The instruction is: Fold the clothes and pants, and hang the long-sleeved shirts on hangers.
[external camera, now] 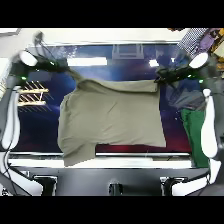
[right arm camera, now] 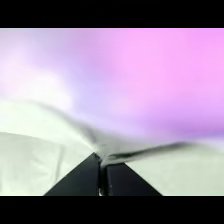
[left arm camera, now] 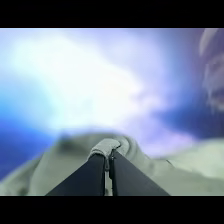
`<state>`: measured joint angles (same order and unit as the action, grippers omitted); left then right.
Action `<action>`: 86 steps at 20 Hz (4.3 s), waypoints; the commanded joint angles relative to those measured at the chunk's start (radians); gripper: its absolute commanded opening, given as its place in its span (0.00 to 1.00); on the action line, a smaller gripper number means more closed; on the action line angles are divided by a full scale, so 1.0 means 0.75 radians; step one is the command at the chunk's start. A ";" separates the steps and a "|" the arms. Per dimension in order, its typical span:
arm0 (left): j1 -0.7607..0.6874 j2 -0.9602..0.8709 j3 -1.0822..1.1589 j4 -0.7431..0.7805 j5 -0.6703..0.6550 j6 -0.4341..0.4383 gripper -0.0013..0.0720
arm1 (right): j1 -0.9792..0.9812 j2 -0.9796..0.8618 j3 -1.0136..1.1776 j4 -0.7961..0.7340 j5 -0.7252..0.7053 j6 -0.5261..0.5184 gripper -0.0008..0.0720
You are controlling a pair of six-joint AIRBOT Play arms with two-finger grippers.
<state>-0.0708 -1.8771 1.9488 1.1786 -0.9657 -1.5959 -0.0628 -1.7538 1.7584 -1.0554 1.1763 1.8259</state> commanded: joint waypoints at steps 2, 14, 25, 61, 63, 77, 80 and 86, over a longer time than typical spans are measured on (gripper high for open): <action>-0.036 -0.184 0.002 -0.037 0.022 0.003 0.04 | 0.001 -0.224 -0.010 0.181 -0.228 0.006 0.06; 0.225 -0.036 0.136 -0.077 -0.619 0.180 0.65 | -0.282 0.006 0.007 0.188 0.249 -0.310 0.73; 0.617 0.585 -0.793 -0.221 -0.537 0.186 0.64 | -0.705 0.586 -0.931 0.042 0.468 -0.636 0.73; 0.625 0.652 -0.998 -0.222 -0.476 0.214 0.64 | -0.707 0.600 -1.622 0.263 0.028 -1.039 0.57; 0.625 0.653 -0.998 -0.222 -0.476 0.214 0.64 | -0.707 0.600 -1.669 0.306 0.004 -1.060 0.56; 0.832 0.890 -1.675 -0.478 -0.404 0.454 0.64 | -0.707 0.600 -1.693 0.379 0.080 -1.087 0.06; 0.832 0.890 -1.817 -0.480 -0.342 0.454 0.64 | -0.707 0.600 -1.693 0.386 0.082 -1.070 0.06; 0.832 0.890 -1.912 -0.480 -0.307 0.476 0.64 | -0.707 0.600 -1.693 0.393 0.084 -1.054 0.06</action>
<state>0.5522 -1.2110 0.5495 0.8257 -1.2076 -1.2556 -0.5934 -1.3045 0.4877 -0.7719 1.2304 1.0294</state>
